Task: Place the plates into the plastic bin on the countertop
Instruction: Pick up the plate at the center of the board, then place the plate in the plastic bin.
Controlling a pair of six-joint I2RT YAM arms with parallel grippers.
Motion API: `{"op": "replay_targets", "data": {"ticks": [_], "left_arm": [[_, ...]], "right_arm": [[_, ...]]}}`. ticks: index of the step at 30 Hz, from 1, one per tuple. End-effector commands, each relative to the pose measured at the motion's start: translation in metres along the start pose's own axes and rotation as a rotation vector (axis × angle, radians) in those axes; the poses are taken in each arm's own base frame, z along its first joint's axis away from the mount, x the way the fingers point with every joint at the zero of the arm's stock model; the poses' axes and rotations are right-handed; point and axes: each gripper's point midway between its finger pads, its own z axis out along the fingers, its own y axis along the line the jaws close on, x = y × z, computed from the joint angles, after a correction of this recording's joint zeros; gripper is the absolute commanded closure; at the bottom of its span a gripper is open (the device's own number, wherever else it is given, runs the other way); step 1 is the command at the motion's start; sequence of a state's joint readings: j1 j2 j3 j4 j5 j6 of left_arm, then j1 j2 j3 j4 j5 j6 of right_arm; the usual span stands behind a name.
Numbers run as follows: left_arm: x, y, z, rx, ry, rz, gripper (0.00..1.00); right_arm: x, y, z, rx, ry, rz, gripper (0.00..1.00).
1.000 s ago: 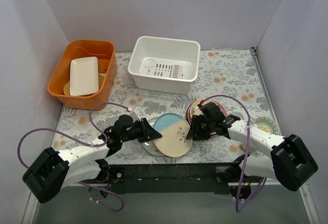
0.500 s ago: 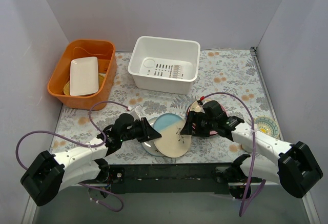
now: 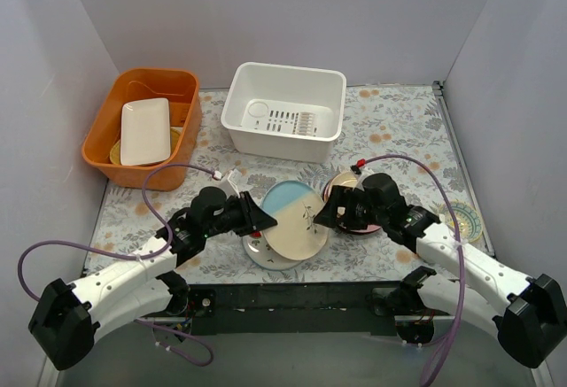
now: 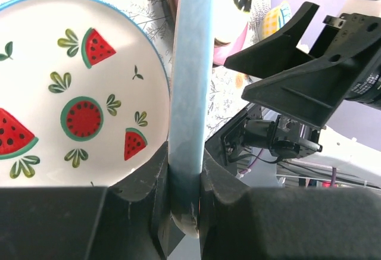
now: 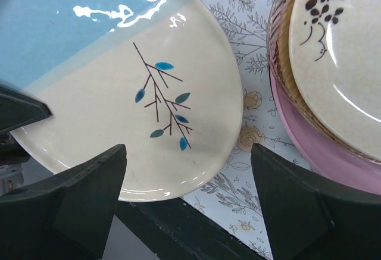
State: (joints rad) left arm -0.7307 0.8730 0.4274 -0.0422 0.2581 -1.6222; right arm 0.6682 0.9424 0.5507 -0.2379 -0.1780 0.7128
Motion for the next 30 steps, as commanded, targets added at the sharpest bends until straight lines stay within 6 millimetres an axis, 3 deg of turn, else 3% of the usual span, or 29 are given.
{"op": "replay_targets", "data": {"ticks": [1, 13, 27, 30], "left_arm": [[-0.042, -0.074, -0.022, 0.19, -0.126, 0.086, 1.0], [-0.076, -0.115, -0.038, 0.176, -0.191, 0.161, 1.0], [-0.124, -0.152, -0.023, 0.176, -0.245, 0.214, 1.0], [-0.138, -0.15, -0.015, 0.162, -0.248, 0.218, 1.0]], "right_arm": [[-0.028, 0.017, -0.016, -0.033, -0.12, -0.051, 0.07], [-0.053, 0.039, -0.045, -0.102, -0.268, -0.068, 0.05], [-0.068, 0.045, -0.069, -0.096, -0.357, -0.087, 0.03], [-0.069, 0.044, -0.073, -0.09, -0.366, -0.09, 0.03]]}}
